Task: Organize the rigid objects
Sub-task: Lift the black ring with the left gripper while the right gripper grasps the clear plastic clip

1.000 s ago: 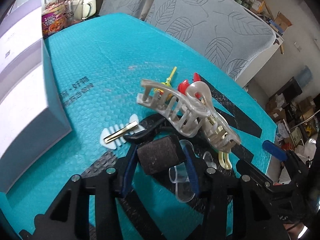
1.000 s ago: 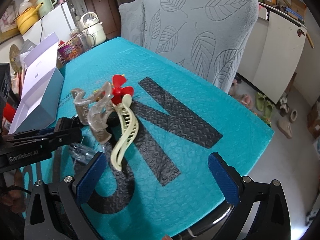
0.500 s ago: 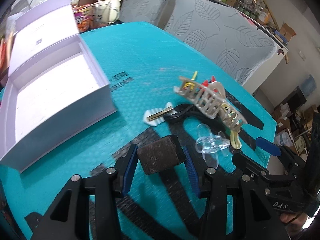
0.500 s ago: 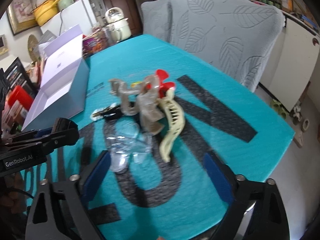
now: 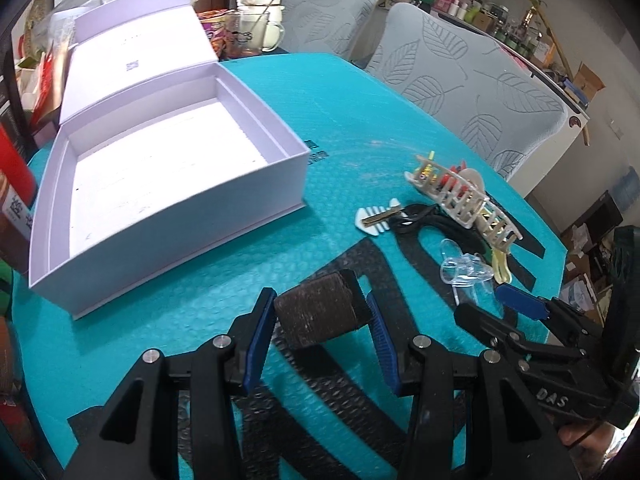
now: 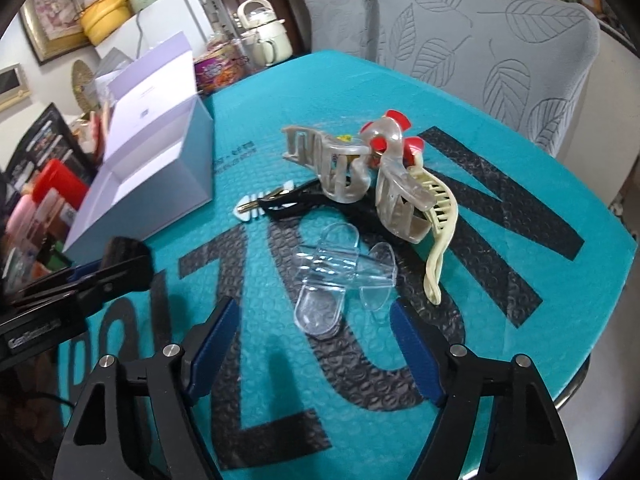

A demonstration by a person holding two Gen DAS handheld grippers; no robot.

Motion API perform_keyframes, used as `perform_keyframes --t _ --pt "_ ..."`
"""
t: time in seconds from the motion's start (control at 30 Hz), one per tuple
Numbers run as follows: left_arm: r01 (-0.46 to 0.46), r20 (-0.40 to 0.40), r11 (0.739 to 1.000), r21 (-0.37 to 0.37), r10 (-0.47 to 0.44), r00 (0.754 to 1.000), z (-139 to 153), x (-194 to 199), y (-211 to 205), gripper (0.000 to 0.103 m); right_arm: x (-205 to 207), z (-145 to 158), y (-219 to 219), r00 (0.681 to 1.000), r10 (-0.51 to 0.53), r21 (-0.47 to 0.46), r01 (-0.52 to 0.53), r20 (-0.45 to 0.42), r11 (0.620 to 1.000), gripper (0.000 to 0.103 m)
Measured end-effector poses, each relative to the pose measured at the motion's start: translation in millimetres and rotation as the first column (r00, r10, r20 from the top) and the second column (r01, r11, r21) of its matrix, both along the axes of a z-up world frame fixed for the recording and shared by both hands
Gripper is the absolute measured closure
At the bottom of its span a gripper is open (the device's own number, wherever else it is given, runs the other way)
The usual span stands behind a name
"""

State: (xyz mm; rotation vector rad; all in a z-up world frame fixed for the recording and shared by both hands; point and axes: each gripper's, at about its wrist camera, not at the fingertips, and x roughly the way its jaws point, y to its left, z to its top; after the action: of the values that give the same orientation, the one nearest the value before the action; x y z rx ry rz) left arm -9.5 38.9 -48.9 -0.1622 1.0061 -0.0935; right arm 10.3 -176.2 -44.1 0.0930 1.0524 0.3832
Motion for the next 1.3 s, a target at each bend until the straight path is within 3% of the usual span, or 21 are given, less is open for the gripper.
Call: perform_keyframes --t 0.13,0.43,0.53,0.63,0.9,1.3 --pt "-0.011 -0.004 1.0 -0.007 0.011 1.0 -3.3 -0.3 6.8 0.057 6.1 -1.4 5.0 0.998 -0.04 -0.05 0.042 0.038 0.998 0.025" --pt "-0.028 -0.01 1.0 -0.014 0.028 1.0 -6.1 3.5 15.1 0.057 19.9 -8.7 16.4 0.997 -0.059 -0.058 0.062 0.051 0.996 0.025" --pt "-0.033 -0.015 0.999 -0.017 0.033 0.999 -7.5 4.7 17.3 0.057 20.5 -9.4 18.7 0.995 -0.064 -0.094 0.071 0.071 0.993 0.042" --pt "-0.033 -0.021 0.999 -0.021 0.032 0.999 -9.1 5.1 17.9 0.057 19.7 -9.4 19.0 0.995 -0.047 -0.11 0.057 0.089 0.992 0.042" --pt "-0.031 -0.005 0.999 -0.025 0.031 1.0 -4.7 0.2 17.4 0.057 12.7 -5.9 14.1 0.998 -0.029 -0.054 0.033 0.064 0.998 0.042" --pt "-0.082 0.034 0.997 -0.007 0.082 0.996 8.3 -24.3 27.5 0.057 -4.1 12.1 35.5 0.992 0.083 -0.023 -0.081 0.097 0.996 0.042"
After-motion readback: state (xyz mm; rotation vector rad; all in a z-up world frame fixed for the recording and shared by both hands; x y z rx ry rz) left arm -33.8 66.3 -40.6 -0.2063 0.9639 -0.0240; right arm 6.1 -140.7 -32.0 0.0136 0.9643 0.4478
